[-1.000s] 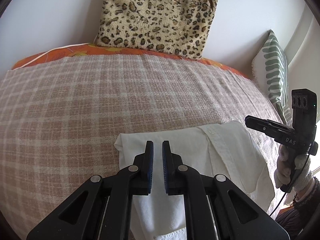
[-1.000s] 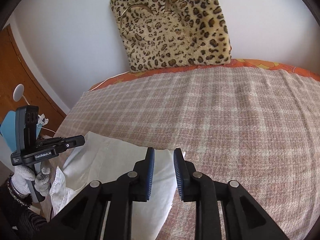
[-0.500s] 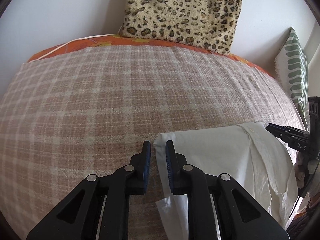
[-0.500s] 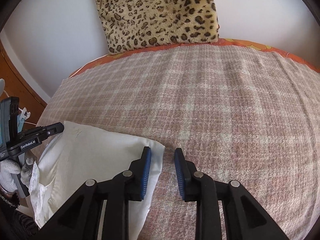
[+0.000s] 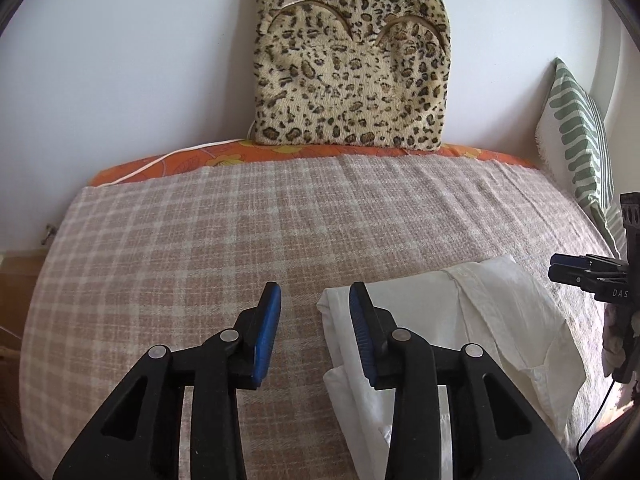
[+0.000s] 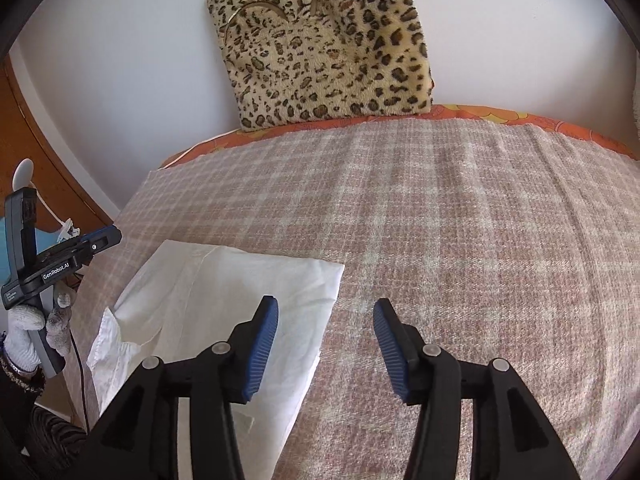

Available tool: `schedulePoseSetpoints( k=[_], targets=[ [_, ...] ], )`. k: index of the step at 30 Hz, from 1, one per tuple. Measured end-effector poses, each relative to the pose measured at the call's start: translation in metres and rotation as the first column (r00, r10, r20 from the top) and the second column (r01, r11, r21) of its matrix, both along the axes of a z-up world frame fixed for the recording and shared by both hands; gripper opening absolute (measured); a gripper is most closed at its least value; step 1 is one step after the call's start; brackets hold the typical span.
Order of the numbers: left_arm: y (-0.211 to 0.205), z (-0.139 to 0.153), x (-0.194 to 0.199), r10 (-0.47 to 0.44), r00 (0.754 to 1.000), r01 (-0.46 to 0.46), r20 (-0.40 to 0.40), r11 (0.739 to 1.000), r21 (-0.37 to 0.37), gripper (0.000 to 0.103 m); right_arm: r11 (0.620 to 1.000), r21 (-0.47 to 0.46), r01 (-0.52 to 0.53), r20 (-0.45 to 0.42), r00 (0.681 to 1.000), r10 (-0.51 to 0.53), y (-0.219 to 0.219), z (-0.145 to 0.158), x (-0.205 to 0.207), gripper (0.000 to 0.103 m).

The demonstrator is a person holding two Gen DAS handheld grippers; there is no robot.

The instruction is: Fold small clothes

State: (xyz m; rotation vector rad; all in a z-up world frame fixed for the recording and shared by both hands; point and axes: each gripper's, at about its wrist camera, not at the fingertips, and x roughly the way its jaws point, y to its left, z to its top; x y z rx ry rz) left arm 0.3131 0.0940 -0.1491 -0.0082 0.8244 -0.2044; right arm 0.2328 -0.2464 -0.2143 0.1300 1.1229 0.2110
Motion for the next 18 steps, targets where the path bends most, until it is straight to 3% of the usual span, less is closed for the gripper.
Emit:
schedulePoseSetpoints(
  k=[7, 10, 14, 18],
  targets=[
    [-0.003, 0.005, -0.012, -0.022, 1.0, 0.022, -0.001, 1.0, -0.022, 0.04, 1.0, 0.006, -0.002, 0.022, 1.0, 0.002, 0.006, 0.017, -0.018, 0.065],
    [0.005, 0.005, -0.02, -0.036, 0.998, 0.03, -0.047, 0.993, -0.118, 0.04, 0.999, 0.001, -0.048, 0.001, 0.999, 0.048, 0.015, 0.016, -0.027, 0.065],
    [0.018, -0.016, -0.03, -0.125, 0.973, 0.049, -0.193, 0.932, -0.358, 0.041, 0.995, 0.048, -0.093, -0.08, 0.992, 0.097, 0.015, 0.004, -0.039, 0.069],
    [0.023, -0.054, -0.026, -0.166, 0.928, -0.027, -0.334, 0.863, -0.505, 0.043, 0.979, 0.183, -0.085, -0.171, 0.978, 0.117, 0.007, -0.015, -0.043, 0.085]
  ],
)
